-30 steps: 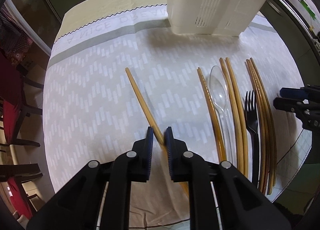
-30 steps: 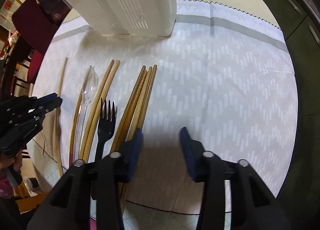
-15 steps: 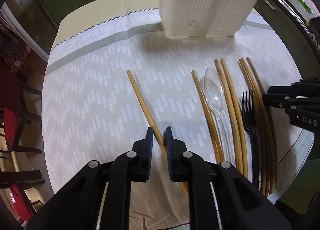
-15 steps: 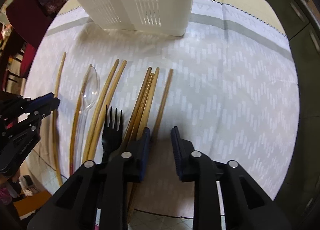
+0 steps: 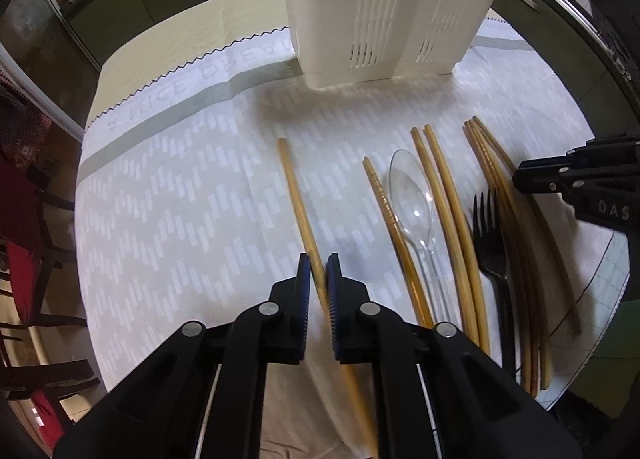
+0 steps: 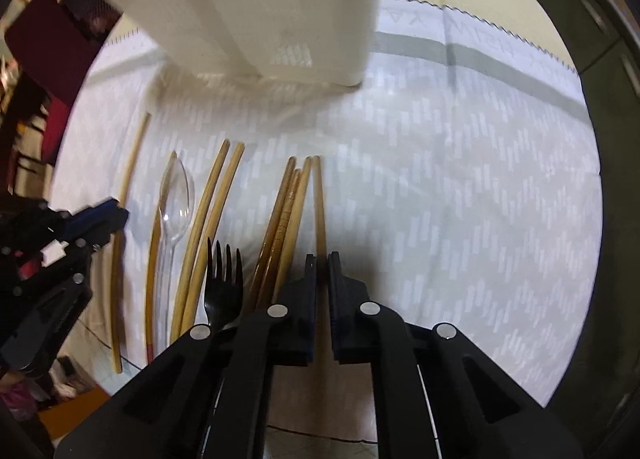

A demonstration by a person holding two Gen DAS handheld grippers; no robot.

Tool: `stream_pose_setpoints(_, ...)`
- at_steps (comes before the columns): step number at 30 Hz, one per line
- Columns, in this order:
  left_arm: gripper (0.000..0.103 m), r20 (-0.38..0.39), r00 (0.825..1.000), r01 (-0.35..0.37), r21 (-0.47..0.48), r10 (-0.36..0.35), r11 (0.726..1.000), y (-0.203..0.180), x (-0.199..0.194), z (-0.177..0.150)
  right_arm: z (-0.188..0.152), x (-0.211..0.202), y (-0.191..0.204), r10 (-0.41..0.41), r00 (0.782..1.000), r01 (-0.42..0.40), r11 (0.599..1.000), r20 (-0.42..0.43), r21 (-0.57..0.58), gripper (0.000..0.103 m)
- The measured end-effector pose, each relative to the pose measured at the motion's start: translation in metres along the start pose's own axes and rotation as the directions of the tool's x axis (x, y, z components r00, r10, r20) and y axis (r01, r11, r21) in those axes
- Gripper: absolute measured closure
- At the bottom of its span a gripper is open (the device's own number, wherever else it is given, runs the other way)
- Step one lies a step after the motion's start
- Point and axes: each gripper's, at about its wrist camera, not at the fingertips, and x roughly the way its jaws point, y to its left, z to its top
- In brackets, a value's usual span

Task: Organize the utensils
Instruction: 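Lift both held chopsticks upright and carry them over the white caddy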

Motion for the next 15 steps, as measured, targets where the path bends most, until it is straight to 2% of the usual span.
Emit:
stream_pose_setpoints(5, 0.097, 0.044, 0.999, 0.034, -0.019, -0.033, 0.999, 0.007, -0.013, 0.0, -0.008, -0.027, -0.009, 0.061, 0.992, -0.062, 0.998, 0.108, 0.007, 0.097)
stream_pose_setpoints(8, 0.097, 0.103, 0.993, 0.058, -0.039, -0.054, 0.998, 0.013, -0.035, 0.0, -0.017, -0.052, -0.009, 0.107, 0.974, -0.109, 0.994, 0.202, 0.0, 0.097)
stream_pose_setpoints(11, 0.097, 0.168, 0.984, 0.072, -0.046, -0.064, 0.996, 0.015, -0.061, -0.002, -0.034, -0.077, -0.012, 0.153, 0.942, -0.155, 0.988, 0.297, -0.015, 0.097)
stream_pose_setpoints(15, 0.097, 0.269, 0.96, 0.093, -0.044, -0.078, 0.995, 0.017, -0.102, -0.005, -0.057, -0.114, -0.036, 0.191, 0.898, -0.194, 0.981, 0.397, -0.033, 0.097)
